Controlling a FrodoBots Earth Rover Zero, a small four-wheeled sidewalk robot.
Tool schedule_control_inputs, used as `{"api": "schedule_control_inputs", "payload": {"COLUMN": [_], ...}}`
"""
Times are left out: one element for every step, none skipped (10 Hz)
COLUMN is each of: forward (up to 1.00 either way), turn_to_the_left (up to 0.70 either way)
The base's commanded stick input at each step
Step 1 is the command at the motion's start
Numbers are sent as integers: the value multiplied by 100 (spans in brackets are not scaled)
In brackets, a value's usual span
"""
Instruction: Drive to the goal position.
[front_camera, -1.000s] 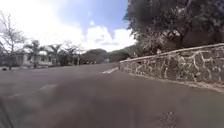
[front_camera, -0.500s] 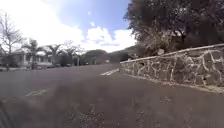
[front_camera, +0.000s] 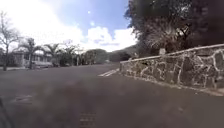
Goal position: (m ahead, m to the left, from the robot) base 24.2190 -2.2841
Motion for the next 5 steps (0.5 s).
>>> {"api": "schedule_control_inputs", "payload": {"forward": [70,70,70,70,70], "turn_to_the_left": [0,0,0,0,0]}}
